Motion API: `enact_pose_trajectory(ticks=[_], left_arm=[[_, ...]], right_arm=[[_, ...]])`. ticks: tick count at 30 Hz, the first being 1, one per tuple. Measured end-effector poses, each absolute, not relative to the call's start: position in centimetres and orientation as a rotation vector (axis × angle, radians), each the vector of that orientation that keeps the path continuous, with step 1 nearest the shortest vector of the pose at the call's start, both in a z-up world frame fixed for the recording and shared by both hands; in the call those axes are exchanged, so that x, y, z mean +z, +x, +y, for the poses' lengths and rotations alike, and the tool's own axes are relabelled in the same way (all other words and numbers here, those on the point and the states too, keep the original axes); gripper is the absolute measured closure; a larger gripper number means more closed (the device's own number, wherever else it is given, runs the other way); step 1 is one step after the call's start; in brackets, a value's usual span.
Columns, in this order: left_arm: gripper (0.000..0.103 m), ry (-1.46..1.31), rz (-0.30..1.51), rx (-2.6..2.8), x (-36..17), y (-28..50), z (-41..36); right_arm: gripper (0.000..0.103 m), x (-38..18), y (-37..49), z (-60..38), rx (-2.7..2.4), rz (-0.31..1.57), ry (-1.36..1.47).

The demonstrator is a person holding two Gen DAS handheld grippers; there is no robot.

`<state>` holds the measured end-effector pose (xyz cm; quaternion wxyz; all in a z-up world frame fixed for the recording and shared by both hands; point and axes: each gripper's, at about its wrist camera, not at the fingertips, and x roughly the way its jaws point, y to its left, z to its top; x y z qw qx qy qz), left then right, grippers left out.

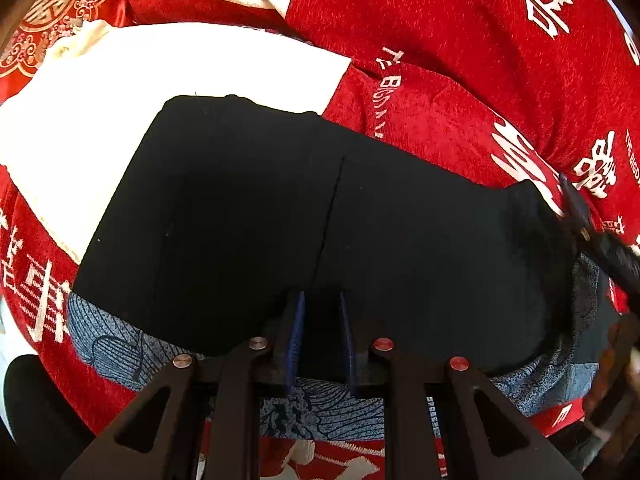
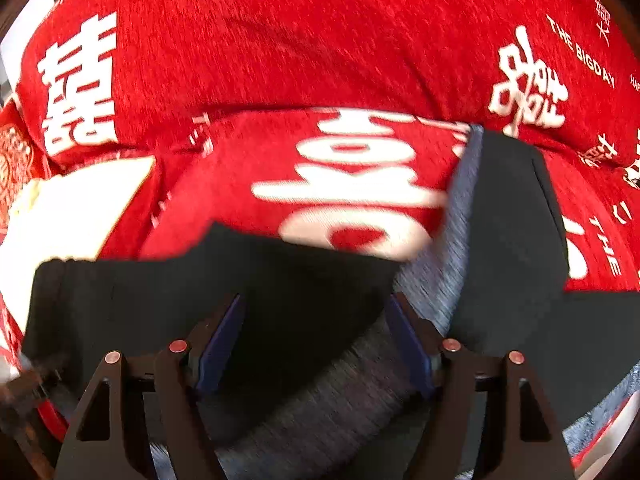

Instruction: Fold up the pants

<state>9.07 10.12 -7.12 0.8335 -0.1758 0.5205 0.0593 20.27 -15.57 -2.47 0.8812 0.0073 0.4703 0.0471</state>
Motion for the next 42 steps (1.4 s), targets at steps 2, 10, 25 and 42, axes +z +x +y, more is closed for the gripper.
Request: enact_pose_trajectory(ticks=[2, 10, 25, 42], left_arm=[[0.084, -0.401, 1.104, 0.109, -7.2, 8.9, 10.5], [0.084, -0.427, 1.149, 0.113, -6.8, 8.7, 10.8], [0.083, -0.194, 1.211, -0.067, -5.0, 9.6, 0.6], [0.083, -0.146, 1.234, -0.287, -4.7, 10.1, -6.4]], right_arm=[[0.024, -3.2, 21.4, -13.8, 0.103, 0.995, -0.009], [0.018, -4.7, 20.9, -14.2, -0.019, 1.049, -0.111], [0.013, -6.3, 29.1, -23.6, -0.428, 1.253, -0.157], [0.096, -3.9, 6.4, -36.1, -0.443, 1.062, 0.364]])
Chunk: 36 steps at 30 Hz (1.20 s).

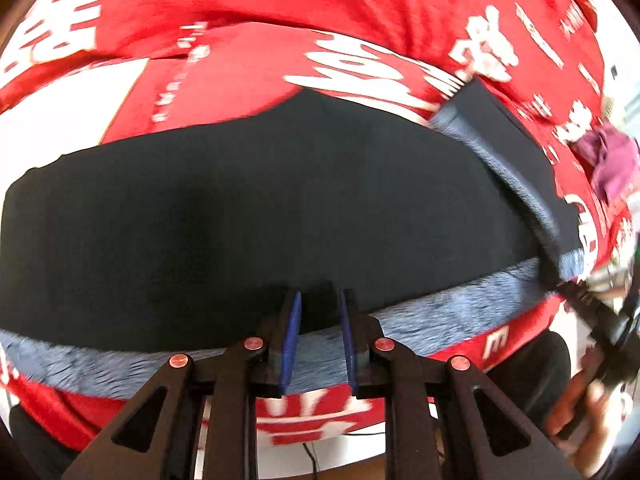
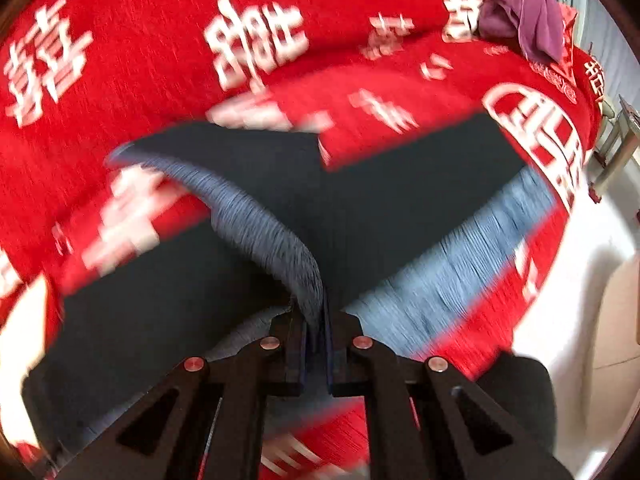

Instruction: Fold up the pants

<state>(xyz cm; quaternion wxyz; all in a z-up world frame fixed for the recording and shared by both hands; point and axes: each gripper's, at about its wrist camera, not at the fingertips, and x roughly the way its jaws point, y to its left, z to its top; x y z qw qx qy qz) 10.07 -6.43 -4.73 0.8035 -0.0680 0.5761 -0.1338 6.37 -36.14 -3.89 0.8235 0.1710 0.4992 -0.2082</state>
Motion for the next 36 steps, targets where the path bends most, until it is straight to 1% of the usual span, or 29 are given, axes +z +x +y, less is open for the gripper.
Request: enact_pose_trajectory(ticks=[1, 2, 3, 4, 5, 6, 7, 9, 11, 14, 17, 19, 20, 21, 22, 24, 27, 30, 31, 33, 34, 35, 36], left_arm=[[0.083, -0.139, 1.245, -0.299, -5.1, 10.1, -7.0], [0.083, -0.115, 1.252, -0.293, -5.7, 10.0, -7.8], [0.083, -0.094, 1.234, -0.281, -5.7, 9.9, -8.1], [0.083, -0.070, 1.213, -0.277, -5.7, 9.7, -8.5], [0.083, -0.062, 1.211, -0.276, -5.7, 9.6, -8.6], [0.080, -0.071, 1.208, -0.277, -5.7, 9.5, -8.5], [0.077, -0.091, 1.210, -0.283, -5.7, 9.5, -8.3], [0.077, -0.154, 1.216, -0.293, -5.8, 9.5, -7.7], [0.077, -0.188, 1.218, -0.294, -5.9, 9.6, -7.3], [0.077, -0.168, 1.214, -0.293, -6.0, 9.6, -7.5], [0.077, -0.146, 1.208, -0.287, -6.0, 9.3, -7.5], [0.077, -0.150, 1.210, -0.288, -5.9, 9.2, -7.4], [0.077, -0.153, 1.212, -0.289, -6.0, 9.3, -7.3], [0.077, -0.158, 1.214, -0.292, -6.0, 9.3, -7.2], [0.077, -0.163, 1.215, -0.293, -6.0, 9.3, -7.1], [0.077, -0.167, 1.219, -0.290, -6.0, 9.4, -7.1], [0.076, -0.152, 1.226, -0.273, -5.9, 9.5, -7.4], [0.076, -0.132, 1.236, -0.253, -5.8, 9.5, -7.9], [0.071, -0.126, 1.239, -0.251, -5.7, 9.5, -8.1], [0.041, -0.141, 1.245, -0.287, -5.5, 9.4, -8.6], [0.038, -0.131, 1.245, -0.286, -5.4, 9.2, -9.0], [0.037, -0.112, 1.242, -0.283, -5.3, 9.1, -9.4], [0.037, -0.094, 1.243, -0.288, -5.2, 9.0, -9.9]], right_arm=[[0.092, -4.5, 5.8, -36.3, -0.428, 1.073, 0.357], [0.079, -4.5, 5.5, -36.2, -0.428, 1.073, 0.338], [0.060, -4.1, 5.2, -36.1, -0.447, 1.067, 0.295], [0.048, -3.6, 5.2, -35.9, -0.458, 1.062, 0.261], [0.034, -2.8, 5.2, -35.4, -0.461, 1.039, 0.209], [0.029, -1.8, 5.1, -34.7, -0.458, 0.998, 0.142], [0.028, -0.9, 5.0, -33.9, -0.454, 0.961, 0.070], [0.023, 0.1, 5.2, -32.2, -0.433, 0.904, -0.060], [0.022, 0.3, 6.6, -29.6, -0.428, 0.872, -0.245], [0.022, -1.8, 10.2, -26.4, -0.448, 0.877, -0.529], [0.022, -5.1, 14.2, -24.2, -0.453, 0.914, -0.740], [0.023, -6.4, 16.0, -23.9, -0.466, 0.919, -0.818], [0.033, -6.2, 16.1, -24.2, -0.445, 0.911, -0.787], [0.087, -5.9, 16.1, -25.0, -0.431, 0.934, -0.735], [0.096, -5.4, 16.4, -26.5, -0.417, 0.977, -0.641], [0.097, -3.4, 15.6, -29.9, -0.368, 0.973, -0.408], [0.097, -0.2, 12.3, -36.0, -0.437, 0.874, -0.149], [0.096, 0.6, 8.3, -42.8, -0.462, 0.845, 0.188], [0.096, -0.1, 6.9, -45.8, -0.440, 0.848, 0.347], [0.089, -1.9, 5.7, -49.1, -0.407, 0.874, 0.513], [0.088, -3.0, 5.3, -49.9, -0.393, 0.898, 0.555], [0.086, -4.0, 4.9, -50.7, -0.382, 0.921, 0.585], [0.081, -4.4, 4.6, -51.1, -0.380, 0.922, 0.599]])
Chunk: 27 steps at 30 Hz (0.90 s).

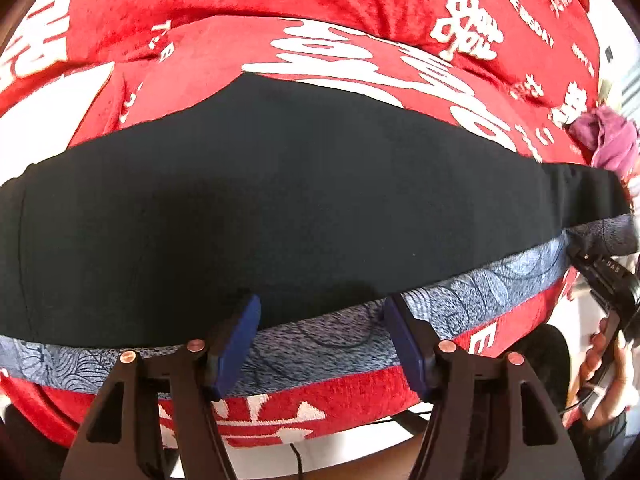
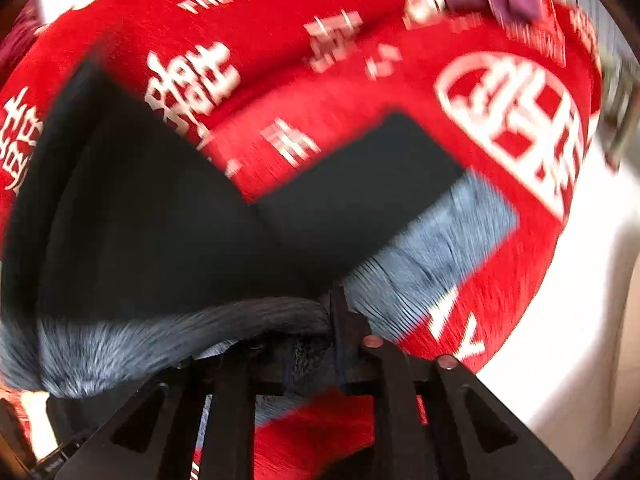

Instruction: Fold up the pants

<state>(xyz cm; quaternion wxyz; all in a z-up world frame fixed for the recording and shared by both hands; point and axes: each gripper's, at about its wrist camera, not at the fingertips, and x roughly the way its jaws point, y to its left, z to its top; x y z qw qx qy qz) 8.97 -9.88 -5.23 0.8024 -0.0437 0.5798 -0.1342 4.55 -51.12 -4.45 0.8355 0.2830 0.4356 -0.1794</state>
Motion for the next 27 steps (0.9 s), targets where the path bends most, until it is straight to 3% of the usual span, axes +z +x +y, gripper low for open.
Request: enact_pose_trajectory(ticks=[2, 5, 6, 8, 12, 20, 21, 23, 24, 27], left_arm=[[0.037, -0.062, 1.240, -0.288, -5.2, 8.8, -10.5], [0.037, -0.069, 1.244, -0.290, -5.0, 8.8, -10.9], [0.037, -0.078, 1.244, -0.291, -4.9, 8.8, -11.0], [0.037, -0.085, 1.243, -0.289, -4.7, 8.9, -11.1], [0.037, -0.083, 1.250, -0.274, -5.0, 8.9, -11.4], [0.037, -0.094, 1.255, -0.254, -5.2, 8.9, -11.0], [0.037, -0.093, 1.256, -0.253, -5.2, 8.9, -11.1], [0.037, -0.095, 1.259, -0.251, -5.1, 8.9, -11.0], [0.037, -0.101, 1.258, -0.251, -5.0, 8.9, -11.0], [0.037, -0.128, 1.262, -0.252, -4.8, 9.0, -10.6]], right_arm=[[0.075, -4.9, 3.3, -52.1, -0.422, 0.915, 0.594], [0.045, -4.3, 2.0, -54.2, -0.482, 0.878, 0.611], [0.042, -3.8, 1.5, -54.9, -0.510, 0.861, 0.601], [0.042, -3.0, 0.6, -56.1, -0.551, 0.830, 0.568], [0.028, -2.5, 1.1, -58.4, -0.569, 0.828, 0.525], [0.028, -4.5, 4.6, -61.2, -0.464, 0.849, 0.469], [0.032, -4.8, 5.7, -61.2, -0.437, 0.878, 0.443], [0.054, -4.9, 6.9, -60.8, -0.413, 0.906, 0.403], [0.084, -4.2, 7.1, -60.5, -0.432, 0.907, 0.371], [0.088, -1.5, 5.8, -59.6, -0.387, 0.849, 0.359]])
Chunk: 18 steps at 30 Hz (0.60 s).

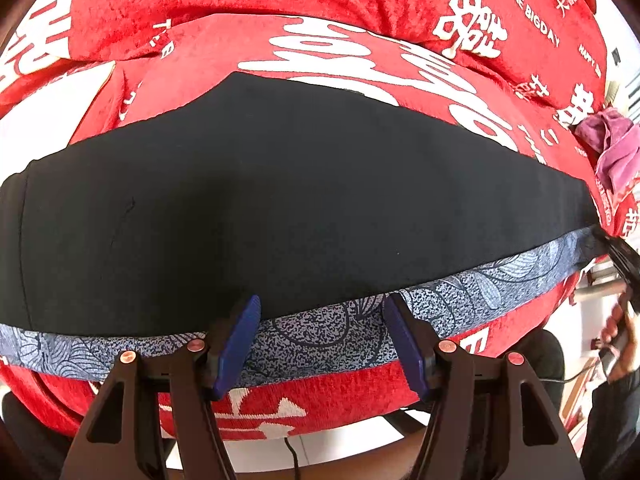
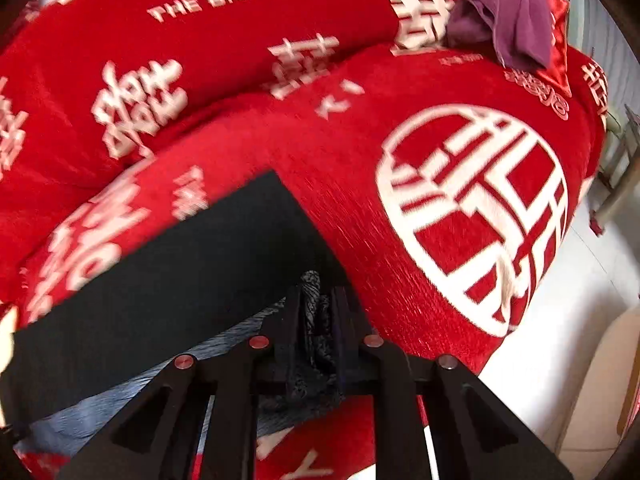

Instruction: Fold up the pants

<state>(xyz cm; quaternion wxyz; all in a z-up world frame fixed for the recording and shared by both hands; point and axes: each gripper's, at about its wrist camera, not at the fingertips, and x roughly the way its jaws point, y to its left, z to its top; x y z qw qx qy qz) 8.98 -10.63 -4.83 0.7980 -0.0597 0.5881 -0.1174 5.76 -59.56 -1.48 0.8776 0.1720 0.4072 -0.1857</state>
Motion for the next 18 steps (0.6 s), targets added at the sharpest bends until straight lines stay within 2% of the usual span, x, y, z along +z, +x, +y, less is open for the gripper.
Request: enact_pose_trajectory(ticks=[6, 10, 11, 12, 13, 14, 15, 18], left_arm=[[0.037, -0.109, 1.269, -0.269, -5.1, 9.1, -10.9], [0.037, -0.064, 1.257, -0.274, -5.3, 9.1, -11.1], [0.037, -0.060, 1.256, -0.269, -5.2, 9.0, -11.0], [0.037, -0.061, 1.255, -0.266, -5.0, 8.9, -10.8], [0.037, -0.066, 1.251, -0.266, -4.8, 8.8, -10.6], [0.037, -0.070, 1.245, -0.263, -4.7, 8.7, -10.4], [0.037, -0.069, 1.240, -0.257, -4.6, 8.6, -10.3], [0.037, -0.062, 1.239, -0.268, -4.7, 8.7, -10.9]], right_arm=[[0.088, -0.1, 3.6, -59.7, -0.384, 0.807, 0.396], [0.087, -4.7, 6.7, -60.0, -0.467, 0.975, 0.315], [0.081, -4.9, 7.1, -60.0, -0.489, 0.973, 0.300], [0.069, -4.4, 7.1, -60.0, -0.520, 0.964, 0.295], [0.062, -3.8, 7.1, -59.9, -0.558, 0.967, 0.292], [0.045, -2.6, 6.6, -59.6, -0.623, 0.954, 0.275], [0.037, -1.5, 5.9, -59.1, -0.662, 0.912, 0.250], [0.036, 1.5, 3.8, -55.1, -0.586, 0.787, 0.196]])
